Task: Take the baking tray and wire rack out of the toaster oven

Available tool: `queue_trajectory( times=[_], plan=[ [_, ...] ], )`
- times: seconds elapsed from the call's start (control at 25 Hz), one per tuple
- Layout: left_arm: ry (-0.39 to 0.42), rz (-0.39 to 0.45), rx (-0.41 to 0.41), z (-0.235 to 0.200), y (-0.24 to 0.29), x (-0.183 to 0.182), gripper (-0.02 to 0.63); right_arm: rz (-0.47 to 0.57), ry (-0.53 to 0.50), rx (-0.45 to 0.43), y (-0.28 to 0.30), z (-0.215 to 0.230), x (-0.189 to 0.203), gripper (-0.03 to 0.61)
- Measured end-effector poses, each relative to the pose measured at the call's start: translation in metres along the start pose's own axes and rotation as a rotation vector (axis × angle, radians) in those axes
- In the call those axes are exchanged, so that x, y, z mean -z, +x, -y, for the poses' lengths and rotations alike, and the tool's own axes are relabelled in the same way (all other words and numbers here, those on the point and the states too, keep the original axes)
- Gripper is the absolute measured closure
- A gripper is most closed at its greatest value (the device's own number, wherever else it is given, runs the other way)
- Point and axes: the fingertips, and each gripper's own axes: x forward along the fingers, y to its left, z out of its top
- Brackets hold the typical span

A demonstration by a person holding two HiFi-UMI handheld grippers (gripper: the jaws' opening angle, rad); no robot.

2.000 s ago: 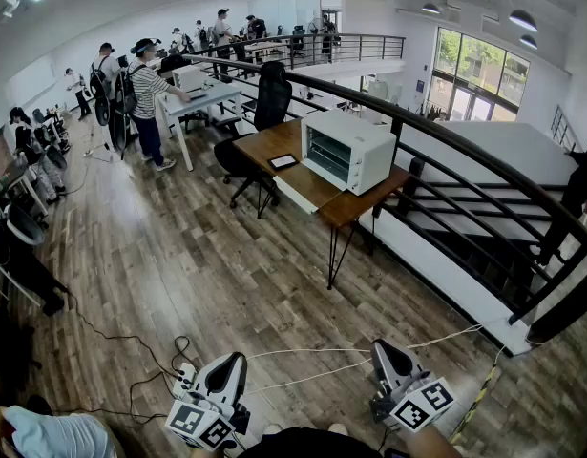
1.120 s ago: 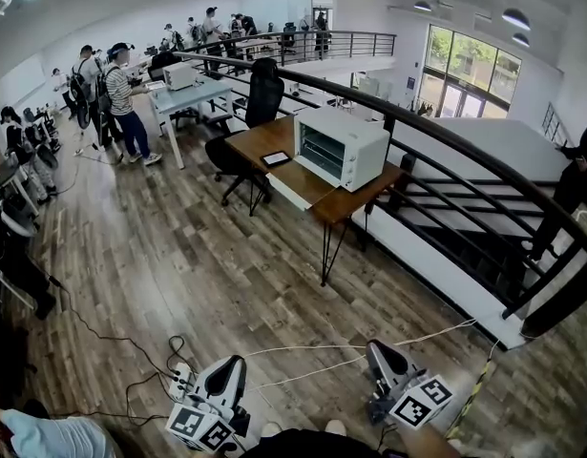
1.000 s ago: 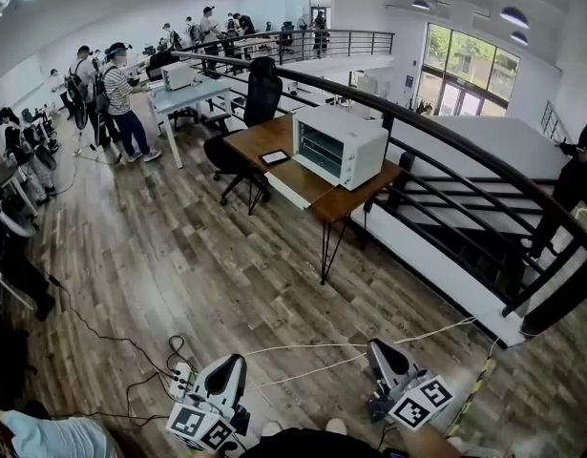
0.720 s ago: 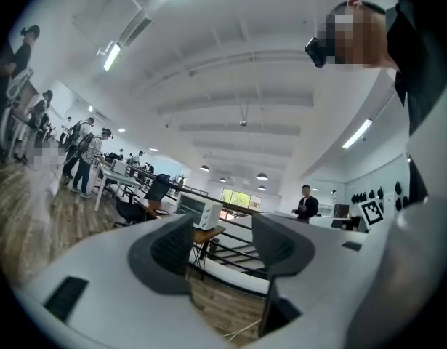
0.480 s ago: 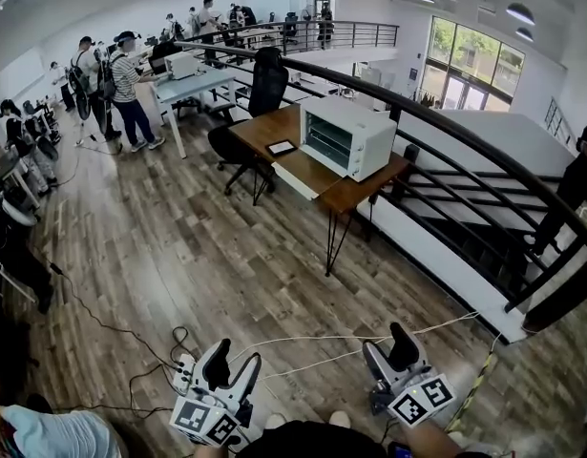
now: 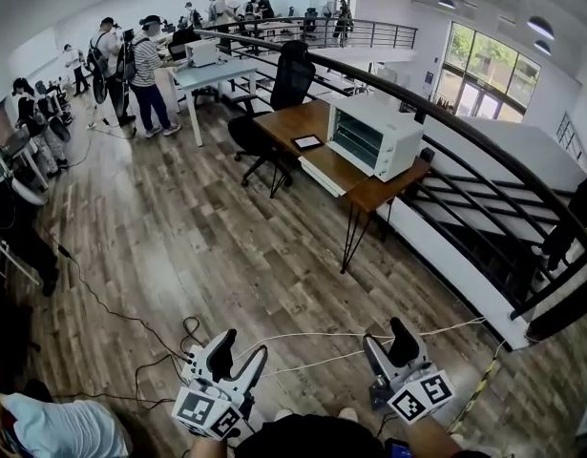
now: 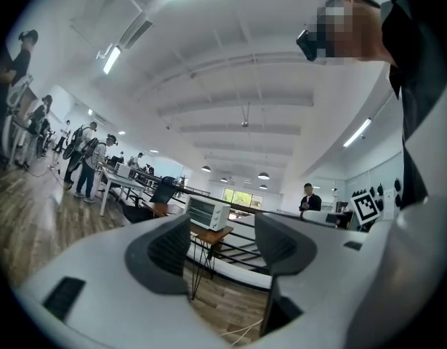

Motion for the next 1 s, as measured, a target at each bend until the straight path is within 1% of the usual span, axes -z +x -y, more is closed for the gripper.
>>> queue_trajectory(
  times=[0.2,0.32,0.48,0.64,0.8,0.88,1.0],
  plan=[
    [0.008,0.016,-0.015,-0.027,-0.008,-0.004,0.34,-0.01,-0.027,0.009,0.015,-0.02,0.008,0.273],
    [0.002,0.015,-0.021,-0.041,-0.001,-0.004,0.324,-0.008,-0.044,0.037,0.025,-0.017,0.005,0.273],
    [-0.006,0.002,-0.015,-0.051,0.013,-0.004,0.316,-0.002,-0.033,0.053,0.037,-0.009,0.002,0.273],
    [0.0,0.006,-0.017,-0.058,0.041,-0.007,0.316,0.004,-0.039,0.056,0.054,0.013,-0.002,0.279],
    [0.016,0.021,-0.048,-0.068,0.07,-0.015,0.316,0.015,-0.007,0.054,0.087,0.051,-0.009,0.289],
    [0.021,0.025,-0.07,-0.073,0.086,-0.018,0.316,0.024,0.007,0.036,0.106,0.067,-0.015,0.298],
    [0.025,0.034,-0.099,-0.077,0.116,-0.023,0.316,0.03,-0.004,-0.012,0.132,0.086,-0.025,0.301]
  ],
)
